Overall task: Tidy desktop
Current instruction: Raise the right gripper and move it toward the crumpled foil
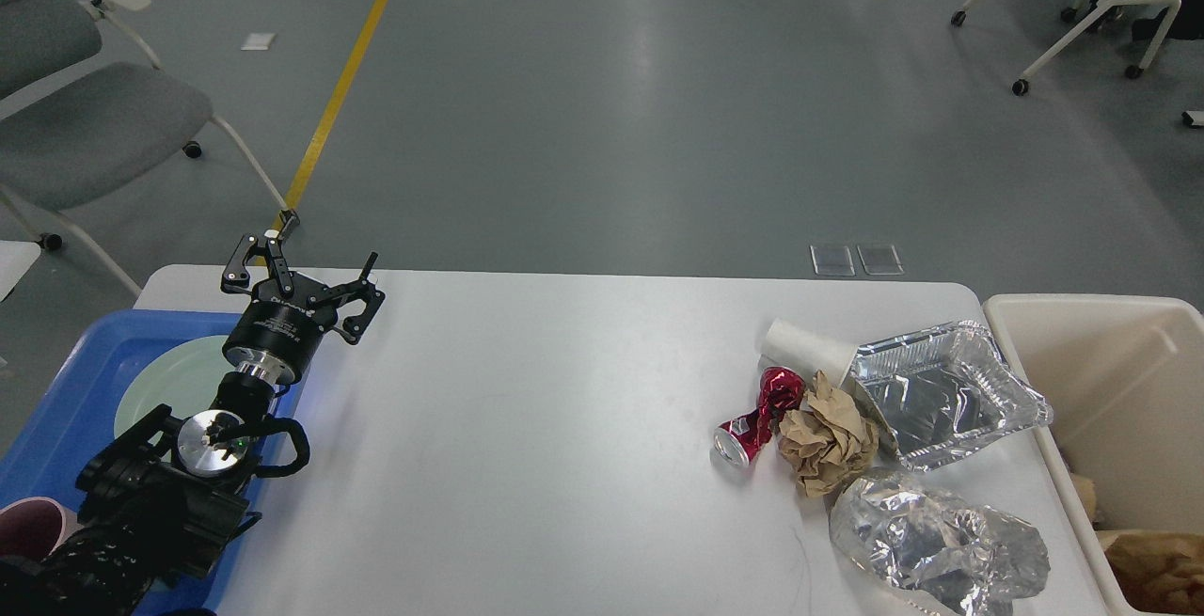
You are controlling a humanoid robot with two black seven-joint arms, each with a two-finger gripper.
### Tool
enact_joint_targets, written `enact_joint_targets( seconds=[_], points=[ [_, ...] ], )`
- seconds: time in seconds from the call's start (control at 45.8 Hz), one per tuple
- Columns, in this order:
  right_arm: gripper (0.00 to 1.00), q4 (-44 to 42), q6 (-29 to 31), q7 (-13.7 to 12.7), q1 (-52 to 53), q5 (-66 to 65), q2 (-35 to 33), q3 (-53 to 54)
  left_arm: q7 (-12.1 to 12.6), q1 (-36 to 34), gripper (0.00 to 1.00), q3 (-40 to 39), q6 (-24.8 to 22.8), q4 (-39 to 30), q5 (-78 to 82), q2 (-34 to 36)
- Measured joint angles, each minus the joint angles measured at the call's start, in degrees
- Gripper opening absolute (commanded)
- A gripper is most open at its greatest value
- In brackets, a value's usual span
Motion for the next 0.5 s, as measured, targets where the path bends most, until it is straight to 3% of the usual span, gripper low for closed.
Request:
enact_joint_targets(
  seconds=[0.24,0.503],
  points=[
    [1.00,-8.2,-3.5,0.1,-15.3,0.1,10.5,1.5,0.0,0.0,0.96,0.0,0.0,0.0,0.0,0.0],
    [1.00,-6.4,-2.9,0.1,-12.7,0.6,13.3,1.0,0.0,0.0,0.96,0.0,0.0,0.0,0.0,-0.1]
  ],
)
